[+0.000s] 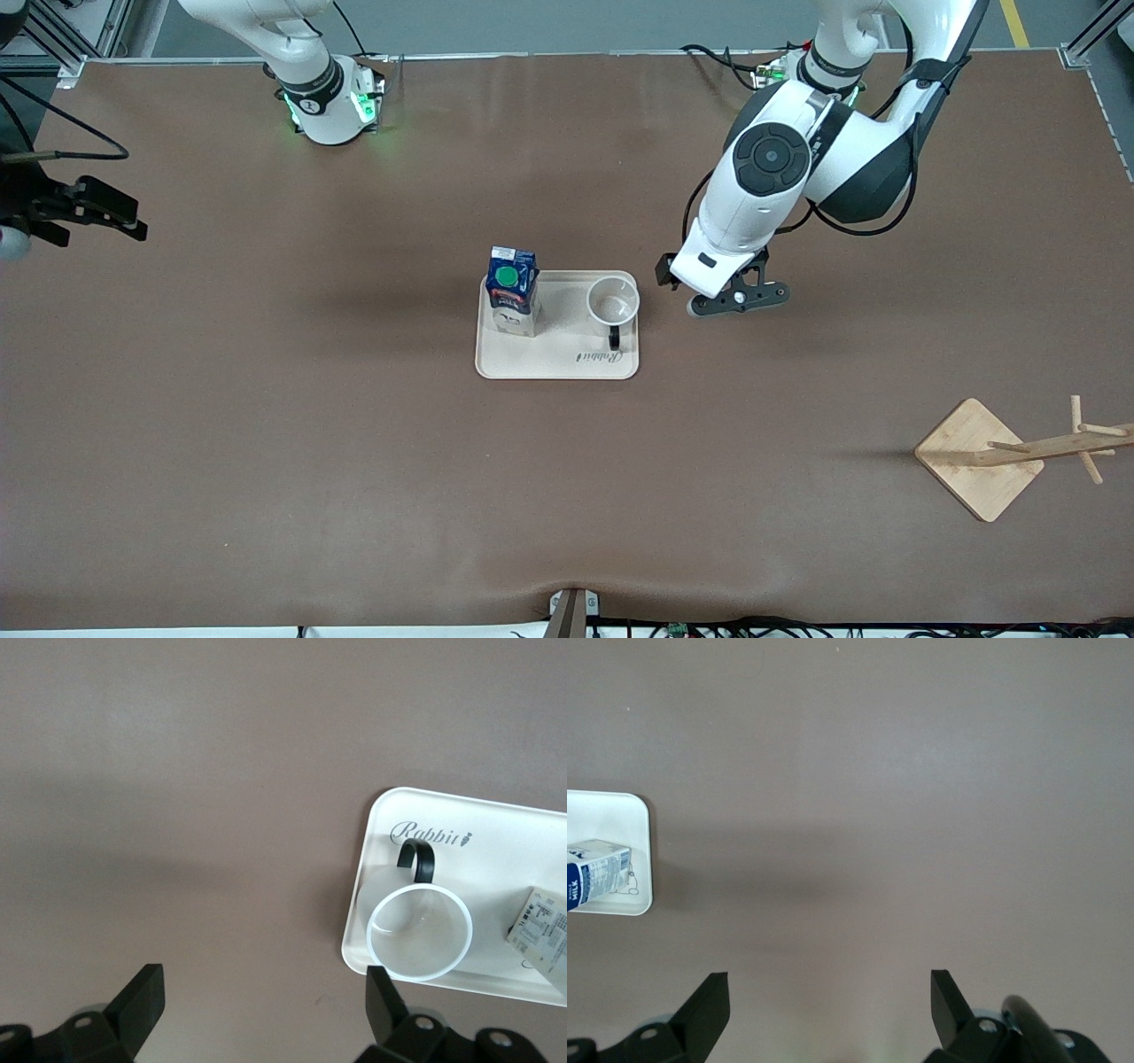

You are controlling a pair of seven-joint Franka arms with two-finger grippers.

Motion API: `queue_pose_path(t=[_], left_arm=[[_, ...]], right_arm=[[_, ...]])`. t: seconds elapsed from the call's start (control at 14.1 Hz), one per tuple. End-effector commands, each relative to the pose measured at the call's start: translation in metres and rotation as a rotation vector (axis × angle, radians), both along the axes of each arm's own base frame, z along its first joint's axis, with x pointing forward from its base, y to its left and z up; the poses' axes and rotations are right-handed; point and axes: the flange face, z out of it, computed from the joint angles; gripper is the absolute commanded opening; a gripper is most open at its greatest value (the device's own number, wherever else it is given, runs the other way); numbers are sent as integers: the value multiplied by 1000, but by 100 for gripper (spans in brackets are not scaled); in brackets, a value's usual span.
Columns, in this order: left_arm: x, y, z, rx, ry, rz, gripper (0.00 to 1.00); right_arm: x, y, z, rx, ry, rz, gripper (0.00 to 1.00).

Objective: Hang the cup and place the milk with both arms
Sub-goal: 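Move the left gripper over the white mug on the tray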

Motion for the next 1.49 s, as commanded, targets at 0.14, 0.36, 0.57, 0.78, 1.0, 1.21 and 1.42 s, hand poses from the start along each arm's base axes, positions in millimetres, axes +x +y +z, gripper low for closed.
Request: queue_pose_path(t=[0.14,0.36,0.57,0.78,1.0,1.21,1.42], left_arm=[[4,8,17,8,-36,4,100],[6,8,20,4,-41,6,100],[7,9,22,3,-43,8,100],[10,17,44,-2,-73,13,100],[25,43,84,-5,-101,14,100],[36,66,107,-12,-96,6,100],[39,69,115,-19,-111,12,100]], right_arm=[[14,14,-18,-9,34,33,100],[14,15,-19,-9,36,37,100],[15,15,-21,-10,41,36,100],[15,15,-22,-10,42,36,100],[15,15,-22,-10,44,34,100],[15,15,-24,-10,47,34,100],[14,14,-24,-10,53,33,100]])
